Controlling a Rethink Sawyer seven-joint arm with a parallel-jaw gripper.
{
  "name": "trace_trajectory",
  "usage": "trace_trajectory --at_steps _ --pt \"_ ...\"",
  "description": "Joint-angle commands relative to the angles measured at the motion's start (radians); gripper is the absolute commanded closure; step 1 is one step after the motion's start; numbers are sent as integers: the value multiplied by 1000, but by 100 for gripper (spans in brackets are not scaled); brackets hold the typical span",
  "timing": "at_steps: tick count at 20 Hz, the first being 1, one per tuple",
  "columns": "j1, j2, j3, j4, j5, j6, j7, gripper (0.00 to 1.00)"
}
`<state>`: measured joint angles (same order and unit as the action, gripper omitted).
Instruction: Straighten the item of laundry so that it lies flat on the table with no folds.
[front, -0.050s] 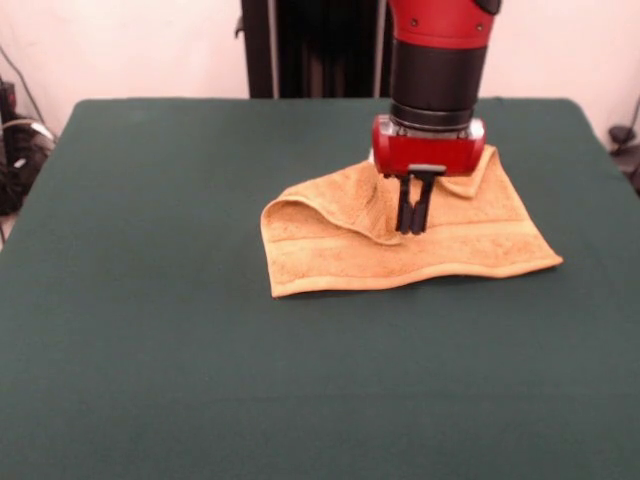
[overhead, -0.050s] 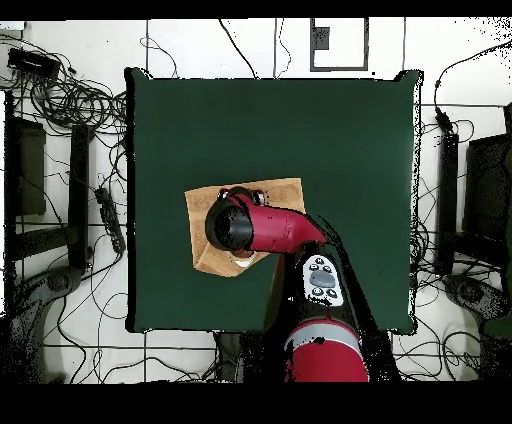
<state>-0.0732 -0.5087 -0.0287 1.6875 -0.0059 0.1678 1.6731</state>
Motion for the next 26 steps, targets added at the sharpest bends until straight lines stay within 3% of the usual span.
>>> trace_trajectory --at_steps 1,7,8,17,26 --pt "47 16 70 -36 -34 75 77 100" --pt "39 -5 75 -10 -28 94 81 100" --pt "37 -6 76 -2 -29 86 83 0" --pt "52 -19 48 68 -32 13 131 0" --pt "37 -79 23 179 -47 15 138 0"
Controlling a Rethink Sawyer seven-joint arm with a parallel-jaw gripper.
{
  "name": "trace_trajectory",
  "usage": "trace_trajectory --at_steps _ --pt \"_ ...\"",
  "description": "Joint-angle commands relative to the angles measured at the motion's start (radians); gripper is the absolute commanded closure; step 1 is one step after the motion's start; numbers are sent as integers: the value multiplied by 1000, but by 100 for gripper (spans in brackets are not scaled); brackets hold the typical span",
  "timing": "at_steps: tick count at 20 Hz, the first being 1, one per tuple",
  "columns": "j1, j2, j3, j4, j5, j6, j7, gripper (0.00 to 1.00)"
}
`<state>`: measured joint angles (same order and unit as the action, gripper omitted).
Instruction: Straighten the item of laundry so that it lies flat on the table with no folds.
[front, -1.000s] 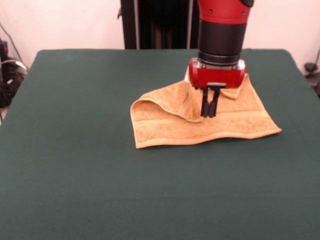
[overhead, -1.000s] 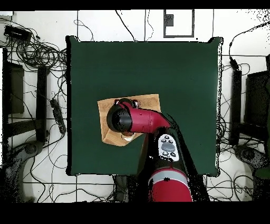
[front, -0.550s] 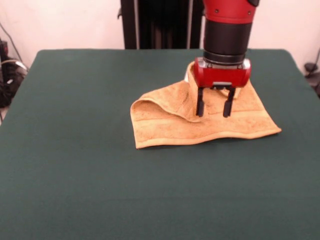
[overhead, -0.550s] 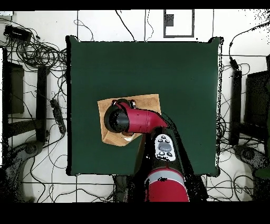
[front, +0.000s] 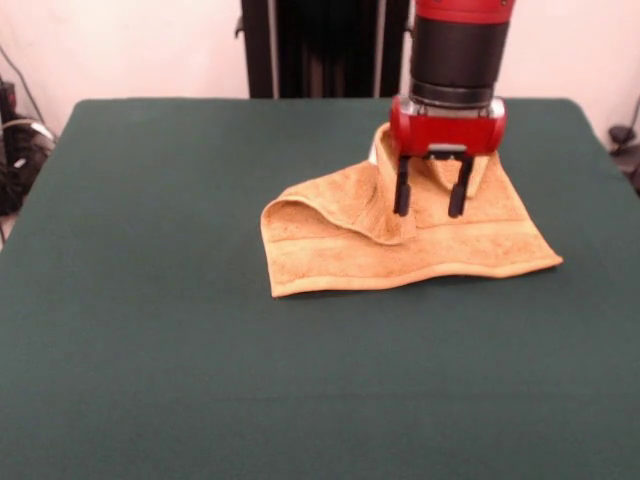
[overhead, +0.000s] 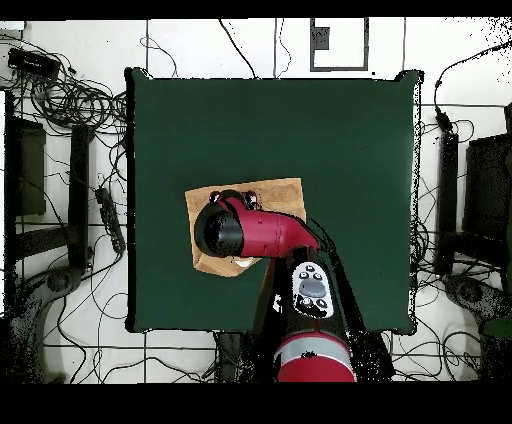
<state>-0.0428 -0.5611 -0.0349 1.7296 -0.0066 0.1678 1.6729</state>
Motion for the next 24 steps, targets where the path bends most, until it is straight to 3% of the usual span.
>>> trace_trajectory --at_steps 1,8,24 --pt "6 -27 25 147 -48 7 141 0" --pt "-28 4 43 200 -67 -56 157 0" --pt "-46 112 72 191 -58 -185 174 0"
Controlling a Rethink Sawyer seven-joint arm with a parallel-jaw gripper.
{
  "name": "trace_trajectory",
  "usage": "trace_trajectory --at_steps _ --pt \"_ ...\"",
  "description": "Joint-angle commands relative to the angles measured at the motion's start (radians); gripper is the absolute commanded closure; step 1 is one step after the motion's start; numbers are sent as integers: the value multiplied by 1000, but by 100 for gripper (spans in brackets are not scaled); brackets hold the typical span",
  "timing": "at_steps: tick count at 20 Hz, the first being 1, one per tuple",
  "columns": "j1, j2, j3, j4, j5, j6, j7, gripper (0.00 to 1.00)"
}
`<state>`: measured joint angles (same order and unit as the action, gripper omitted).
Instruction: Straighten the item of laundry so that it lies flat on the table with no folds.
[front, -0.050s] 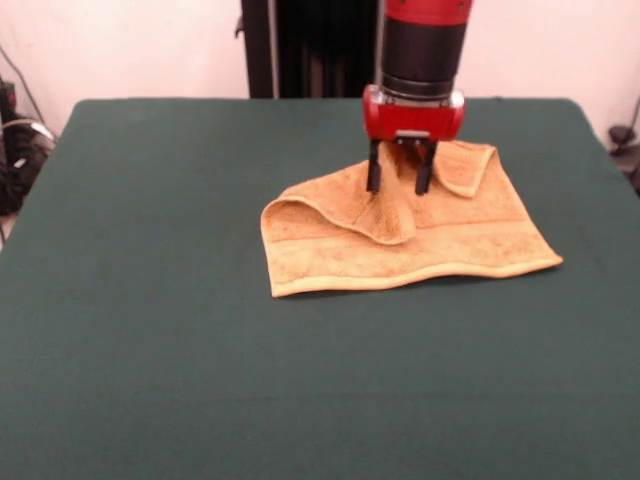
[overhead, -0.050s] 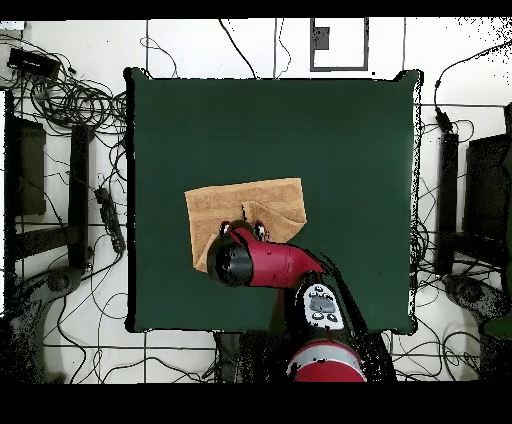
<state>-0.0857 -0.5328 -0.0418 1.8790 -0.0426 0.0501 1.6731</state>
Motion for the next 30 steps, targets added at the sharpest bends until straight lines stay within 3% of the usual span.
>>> trace_trajectory --at_steps 1,5,6,16,19,26,30 --pt "-3 85 79 41 -21 -71 174 0" --pt "-2 87 80 50 -20 -115 189 0" --pt "1 88 78 51 -17 -124 191 100" --pt "25 76 52 62 -1 -160 198 100" --pt "33 27 47 89 6 -142 202 100" --pt "88 -350 -8 240 44 134 186 100" --pt "54 -490 13 318 62 239 184 100"
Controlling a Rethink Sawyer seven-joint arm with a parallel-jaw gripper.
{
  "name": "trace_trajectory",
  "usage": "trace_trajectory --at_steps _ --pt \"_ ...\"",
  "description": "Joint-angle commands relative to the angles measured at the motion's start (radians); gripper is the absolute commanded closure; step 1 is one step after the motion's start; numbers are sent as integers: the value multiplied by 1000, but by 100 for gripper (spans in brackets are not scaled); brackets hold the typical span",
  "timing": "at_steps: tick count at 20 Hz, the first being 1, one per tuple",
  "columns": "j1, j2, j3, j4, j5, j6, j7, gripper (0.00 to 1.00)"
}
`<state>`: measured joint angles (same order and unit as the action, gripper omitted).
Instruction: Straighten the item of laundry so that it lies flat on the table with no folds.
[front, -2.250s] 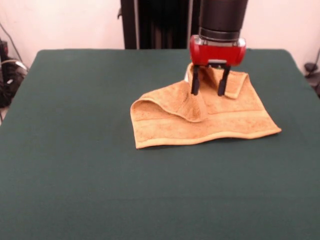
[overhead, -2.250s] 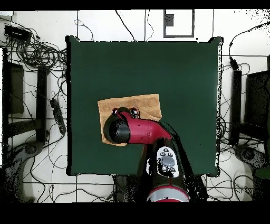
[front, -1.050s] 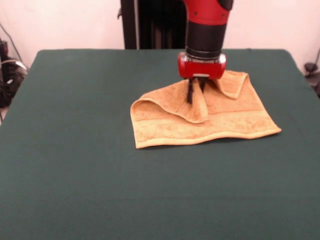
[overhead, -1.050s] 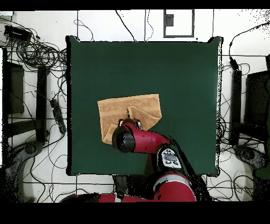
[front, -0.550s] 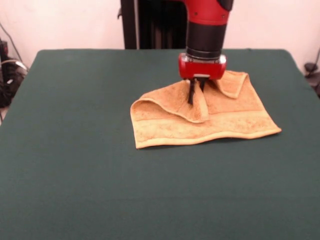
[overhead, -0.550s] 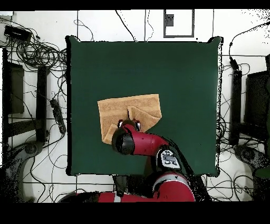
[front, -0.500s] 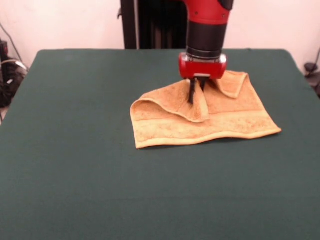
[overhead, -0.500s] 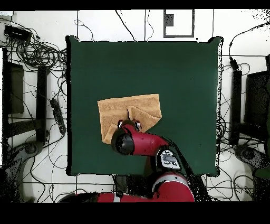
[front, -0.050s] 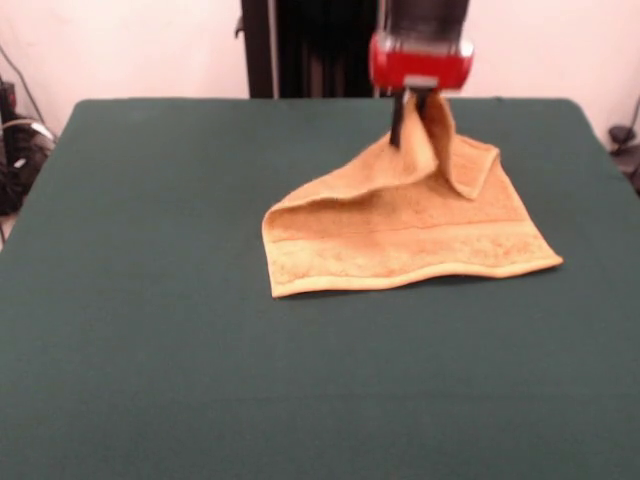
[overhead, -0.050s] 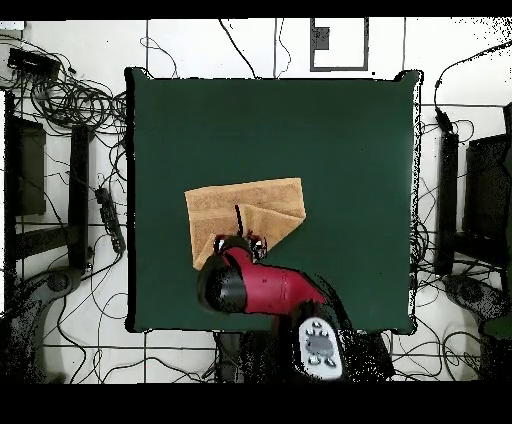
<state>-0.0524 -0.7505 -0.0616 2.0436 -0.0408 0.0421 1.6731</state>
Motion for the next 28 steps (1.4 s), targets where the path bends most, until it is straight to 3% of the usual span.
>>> trace_trajectory --at_steps 1,9,10,20,28 --pt "7 -296 42 176 64 263 183 100" --pt "-153 -328 186 302 55 169 139 100" --pt "-166 -327 200 308 54 162 138 0" --pt "-231 -287 291 343 17 17 190 0" --pt "-256 -237 337 306 37 63 174 0"
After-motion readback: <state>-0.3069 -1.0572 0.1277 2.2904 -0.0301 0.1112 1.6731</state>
